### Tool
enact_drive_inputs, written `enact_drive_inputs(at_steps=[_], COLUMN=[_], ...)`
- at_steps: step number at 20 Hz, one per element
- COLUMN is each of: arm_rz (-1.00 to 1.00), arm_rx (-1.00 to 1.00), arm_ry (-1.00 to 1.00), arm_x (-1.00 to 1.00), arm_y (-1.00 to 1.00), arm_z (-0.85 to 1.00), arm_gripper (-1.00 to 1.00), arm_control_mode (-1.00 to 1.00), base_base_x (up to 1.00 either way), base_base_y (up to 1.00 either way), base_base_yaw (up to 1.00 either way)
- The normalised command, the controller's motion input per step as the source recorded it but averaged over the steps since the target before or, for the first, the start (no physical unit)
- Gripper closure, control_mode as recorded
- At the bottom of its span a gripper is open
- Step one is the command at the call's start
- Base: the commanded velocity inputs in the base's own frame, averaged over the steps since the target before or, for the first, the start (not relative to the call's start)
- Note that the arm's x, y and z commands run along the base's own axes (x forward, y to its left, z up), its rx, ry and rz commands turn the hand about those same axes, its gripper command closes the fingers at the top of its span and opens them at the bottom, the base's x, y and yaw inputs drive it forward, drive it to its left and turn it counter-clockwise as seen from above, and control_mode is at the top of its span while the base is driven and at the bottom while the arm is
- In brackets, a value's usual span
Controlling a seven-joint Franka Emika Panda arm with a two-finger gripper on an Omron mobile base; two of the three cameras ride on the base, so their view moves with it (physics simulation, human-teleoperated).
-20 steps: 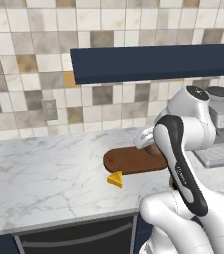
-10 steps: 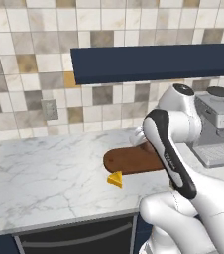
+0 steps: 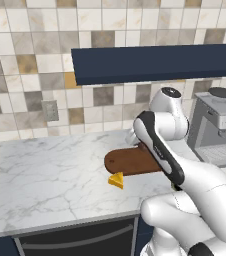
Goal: Retrieve the reheated potato from the microwave, then place the potato, cheese, and condiment on the cutting board.
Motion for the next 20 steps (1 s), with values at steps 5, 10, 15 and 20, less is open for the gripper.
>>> enact_drive_inputs(at_steps=[5, 10, 15, 20], arm_rz=[-0.06, -0.07, -0.11, -0.1], arm_rx=[-0.05, 0.0, 0.0, 0.0], arm_ry=[-0.03, -0.08, -0.01, 0.04], arm_x=[0.41, 0.34, 0.39, 0.45], arm_y=[0.08, 0.12, 0.06, 0.0], arm_z=[-0.39, -0.38, -0.38, -0.33], arm_gripper=[1.0, 1.0, 1.0, 1.0], arm_control_mode=[-1.0, -1.0, -1.0, -1.0], base_base_x=[0.0, 0.0, 0.0, 0.0], base_base_y=[0.0, 0.0, 0.0, 0.0], base_base_yaw=[0.0, 0.0, 0.0, 0.0])
